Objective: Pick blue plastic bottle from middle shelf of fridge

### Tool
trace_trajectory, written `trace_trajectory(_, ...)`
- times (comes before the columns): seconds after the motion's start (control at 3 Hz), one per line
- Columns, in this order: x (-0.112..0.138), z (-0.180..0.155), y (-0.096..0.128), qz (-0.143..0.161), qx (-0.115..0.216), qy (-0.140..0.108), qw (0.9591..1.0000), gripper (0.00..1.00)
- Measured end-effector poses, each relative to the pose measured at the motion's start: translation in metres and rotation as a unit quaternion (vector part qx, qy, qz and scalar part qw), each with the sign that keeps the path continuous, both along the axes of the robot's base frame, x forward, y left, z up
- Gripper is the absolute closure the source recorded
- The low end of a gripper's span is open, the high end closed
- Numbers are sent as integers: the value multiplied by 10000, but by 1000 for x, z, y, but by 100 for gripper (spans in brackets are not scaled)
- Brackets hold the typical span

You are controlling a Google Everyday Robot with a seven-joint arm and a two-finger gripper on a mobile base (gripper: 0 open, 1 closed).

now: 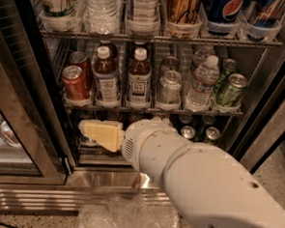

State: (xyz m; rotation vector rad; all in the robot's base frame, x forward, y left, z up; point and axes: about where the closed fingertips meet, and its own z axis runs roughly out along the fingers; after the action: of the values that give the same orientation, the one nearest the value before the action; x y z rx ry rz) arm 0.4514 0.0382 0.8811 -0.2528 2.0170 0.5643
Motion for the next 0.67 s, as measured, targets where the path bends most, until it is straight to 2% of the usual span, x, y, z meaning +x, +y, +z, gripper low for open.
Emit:
trace_trajectory(0.33, 15, -2, 11, -144, 256, -29, 9996, 0)
trace_trajectory(0.67, 38, -13, 24, -431, 613, -131, 9971, 0)
